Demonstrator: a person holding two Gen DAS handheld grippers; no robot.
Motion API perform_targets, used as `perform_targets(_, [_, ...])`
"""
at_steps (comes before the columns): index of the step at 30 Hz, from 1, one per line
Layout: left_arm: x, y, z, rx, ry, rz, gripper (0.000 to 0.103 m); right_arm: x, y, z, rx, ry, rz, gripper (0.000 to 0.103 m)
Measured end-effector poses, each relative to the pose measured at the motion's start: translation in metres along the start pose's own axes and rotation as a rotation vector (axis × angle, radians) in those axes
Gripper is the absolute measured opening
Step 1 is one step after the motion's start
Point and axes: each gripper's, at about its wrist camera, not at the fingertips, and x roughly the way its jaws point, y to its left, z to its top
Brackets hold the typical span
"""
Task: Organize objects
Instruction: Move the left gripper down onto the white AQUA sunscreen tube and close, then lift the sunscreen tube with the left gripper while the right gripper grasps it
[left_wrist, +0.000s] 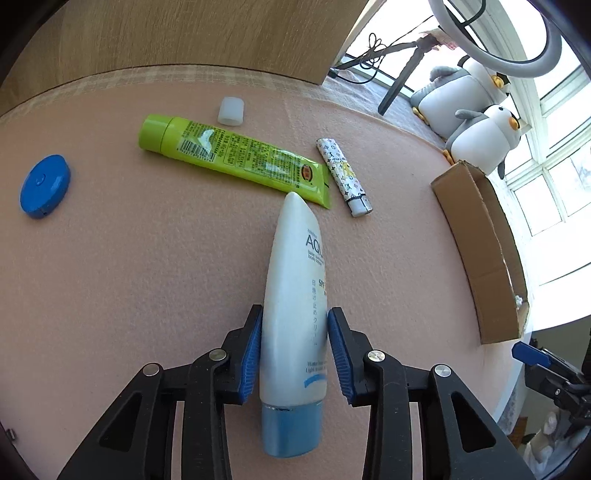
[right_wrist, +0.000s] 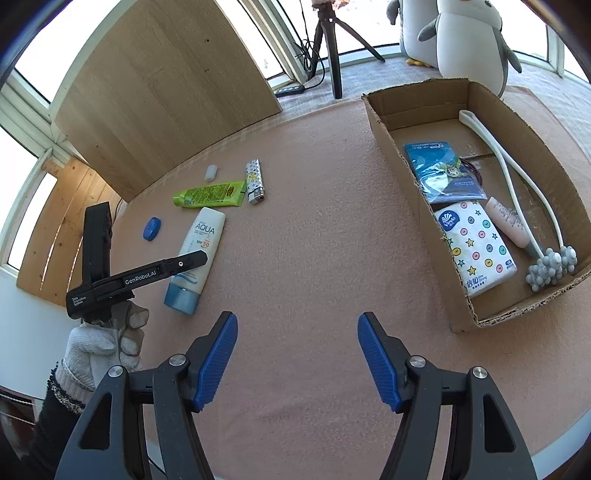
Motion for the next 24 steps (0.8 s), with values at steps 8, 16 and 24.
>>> perform_targets(8, [-0.004,-0.022,-0.057,-0.071,-0.030,-0.063,0.034,0.015,0.012,0.002,-0.037,0.028,0.023,0.064])
perform_targets(16, [-0.021,-0.039,-0.085,0.037,-0.043,0.028,0.069,0.037,0.020,0.001,-0.061,0.076,0.049,0.064])
perform_targets(24, [-0.031,-0.036,-0.094,0.099,-0.022,0.031,0.068,0.073,0.040,-0.003,-0.063,0.157,0.111,0.064])
